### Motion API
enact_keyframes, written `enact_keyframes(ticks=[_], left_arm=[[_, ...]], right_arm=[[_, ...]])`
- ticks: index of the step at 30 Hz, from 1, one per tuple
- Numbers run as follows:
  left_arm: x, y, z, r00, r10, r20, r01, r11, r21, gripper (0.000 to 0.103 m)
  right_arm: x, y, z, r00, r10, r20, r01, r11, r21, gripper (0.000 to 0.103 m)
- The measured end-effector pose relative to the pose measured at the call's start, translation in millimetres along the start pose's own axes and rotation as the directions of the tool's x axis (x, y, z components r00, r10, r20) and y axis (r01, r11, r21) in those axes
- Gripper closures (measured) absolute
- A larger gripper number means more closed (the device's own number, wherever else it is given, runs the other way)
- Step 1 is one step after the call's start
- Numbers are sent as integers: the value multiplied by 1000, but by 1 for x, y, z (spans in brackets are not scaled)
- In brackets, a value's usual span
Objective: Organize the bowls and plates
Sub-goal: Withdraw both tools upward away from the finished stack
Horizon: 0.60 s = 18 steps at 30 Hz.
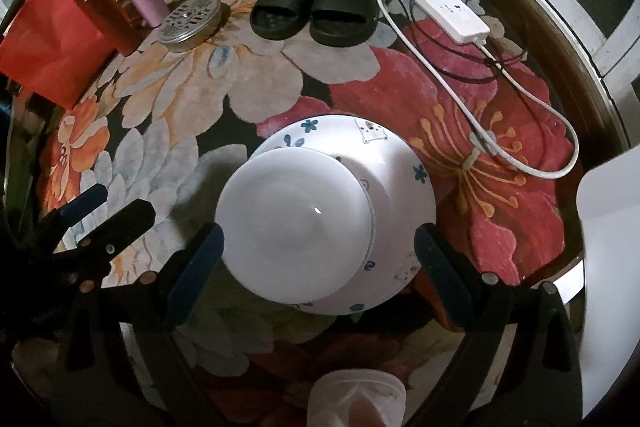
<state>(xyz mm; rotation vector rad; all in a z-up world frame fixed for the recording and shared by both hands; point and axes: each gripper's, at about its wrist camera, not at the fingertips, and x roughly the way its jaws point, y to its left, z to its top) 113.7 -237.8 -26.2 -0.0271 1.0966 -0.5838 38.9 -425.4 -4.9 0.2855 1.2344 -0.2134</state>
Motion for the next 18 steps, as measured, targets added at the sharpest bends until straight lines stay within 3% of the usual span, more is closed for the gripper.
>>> enact_keyframes(ticks=[3,7,10,18], left_arm=[[-4,1,-2,1000,1,5,-1,1000,1,1],[-6,4,-3,997,72,-8,-73,997,-20,1],[-4,10,-4,999,30,-33,-31,999,-44,1],[-14,14,-8,998,56,5,-56,998,-38,1]], right_arm=[[-6,4,-1,990,-142,19,142,990,7,6],[-6,4,1,998,-63,7,63,998,21,6],[-6,9,-1,998,-59,5,59,998,13,6],[-5,20,-2,999,-41,1,41,999,-3,6]])
